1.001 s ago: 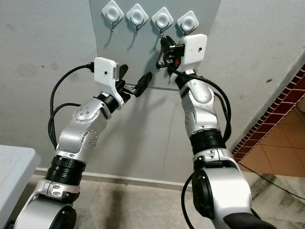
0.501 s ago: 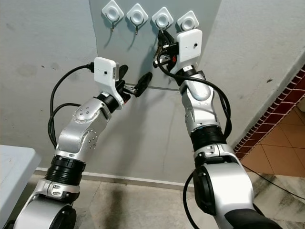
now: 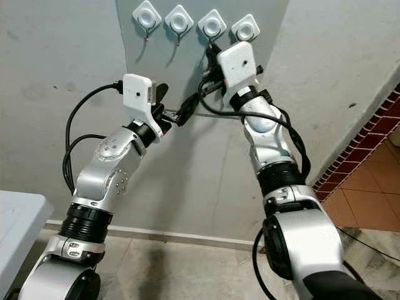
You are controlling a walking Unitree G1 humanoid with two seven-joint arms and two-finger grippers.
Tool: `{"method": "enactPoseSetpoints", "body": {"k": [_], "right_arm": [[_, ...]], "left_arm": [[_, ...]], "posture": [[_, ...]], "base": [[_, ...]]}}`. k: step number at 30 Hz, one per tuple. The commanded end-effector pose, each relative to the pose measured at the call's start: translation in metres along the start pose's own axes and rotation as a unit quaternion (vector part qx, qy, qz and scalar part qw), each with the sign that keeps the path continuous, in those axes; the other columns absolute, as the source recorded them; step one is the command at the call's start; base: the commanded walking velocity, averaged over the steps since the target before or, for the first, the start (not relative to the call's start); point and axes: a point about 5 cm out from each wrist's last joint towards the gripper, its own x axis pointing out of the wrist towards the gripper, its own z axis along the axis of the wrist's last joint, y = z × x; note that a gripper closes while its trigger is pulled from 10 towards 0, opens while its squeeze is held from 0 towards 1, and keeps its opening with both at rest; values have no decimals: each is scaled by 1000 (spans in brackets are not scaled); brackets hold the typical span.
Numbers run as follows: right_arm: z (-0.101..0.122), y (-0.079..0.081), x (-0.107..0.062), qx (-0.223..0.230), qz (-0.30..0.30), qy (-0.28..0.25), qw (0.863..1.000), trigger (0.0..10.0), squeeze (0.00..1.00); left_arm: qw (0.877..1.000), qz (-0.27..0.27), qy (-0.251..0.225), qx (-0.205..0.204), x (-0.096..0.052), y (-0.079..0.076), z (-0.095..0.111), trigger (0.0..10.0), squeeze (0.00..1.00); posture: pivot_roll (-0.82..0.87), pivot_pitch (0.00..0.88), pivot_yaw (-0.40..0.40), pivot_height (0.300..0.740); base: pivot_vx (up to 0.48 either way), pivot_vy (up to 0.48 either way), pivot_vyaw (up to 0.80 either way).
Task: Hang keys on a hook
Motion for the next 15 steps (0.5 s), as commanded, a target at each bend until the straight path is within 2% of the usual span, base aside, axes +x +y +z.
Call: {"method": "enactPoseSetpoints", "body": {"k": [1, 3, 6, 15], "right_arm": [[-6, 5, -1, -29, 23, 22, 999, 10000, 0], [-9, 5, -2, -72, 26, 33, 997, 10000, 0], [-11, 5, -4, -65, 21, 36, 997, 10000, 0], [-13, 2, -5, -86, -1, 40, 996, 10000, 0]], "left_arm": [[1000, -5, -12, 5, 3, -4, 10, 10000, 0], [1000, -5, -12, 4, 3, -4, 9, 10000, 0], [1000, -6, -13, 2, 3, -5, 9, 10000, 0], [1000, -5, -12, -1, 3, -6, 8, 10000, 0]], "posture": [[84, 49, -60, 740], [83, 47, -60, 740], [81, 44, -59, 740], [79, 41, -59, 740]], "base": [[0, 0, 0], [0, 0, 0], [0, 0, 0], [0, 0, 0]]}}
